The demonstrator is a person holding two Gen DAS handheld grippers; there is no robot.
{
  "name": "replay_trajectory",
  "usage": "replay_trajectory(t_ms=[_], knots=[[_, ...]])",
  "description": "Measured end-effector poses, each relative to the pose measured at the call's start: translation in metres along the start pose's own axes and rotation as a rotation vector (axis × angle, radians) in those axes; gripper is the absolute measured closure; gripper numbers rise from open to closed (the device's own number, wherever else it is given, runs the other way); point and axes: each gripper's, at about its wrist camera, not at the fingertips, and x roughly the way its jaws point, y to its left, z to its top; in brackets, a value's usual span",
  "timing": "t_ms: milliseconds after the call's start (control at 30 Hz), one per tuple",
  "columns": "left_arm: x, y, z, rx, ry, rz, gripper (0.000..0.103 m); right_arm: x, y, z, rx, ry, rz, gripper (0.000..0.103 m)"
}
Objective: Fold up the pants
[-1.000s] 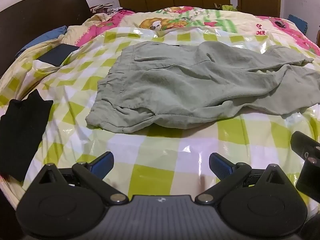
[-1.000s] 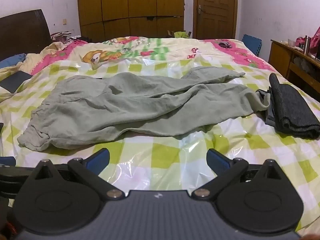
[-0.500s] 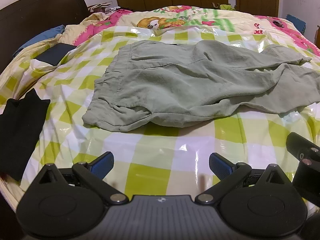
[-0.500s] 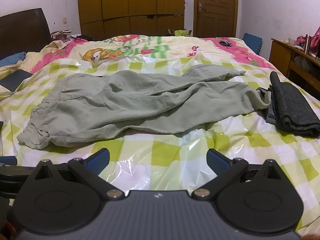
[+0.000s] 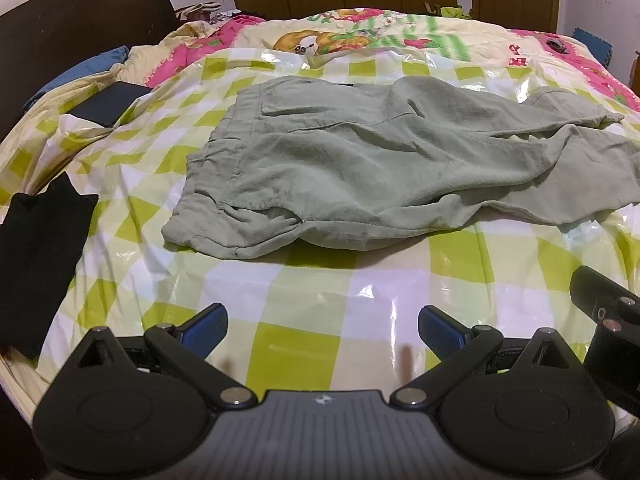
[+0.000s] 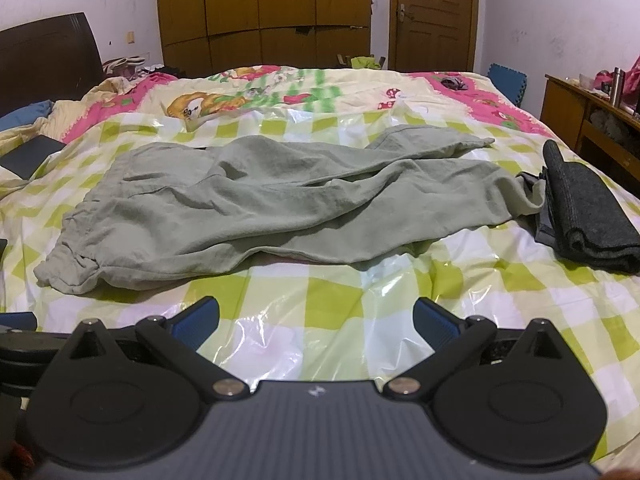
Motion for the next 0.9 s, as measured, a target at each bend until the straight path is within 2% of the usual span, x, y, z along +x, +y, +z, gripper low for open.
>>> replay_trajectory(t_ms=[900], knots=[[0.014,0.006,0.002,-0.012,0.007,0.011,0.000,0.015,0.009,0.004,-0.031,0.030,0.008,0.001]])
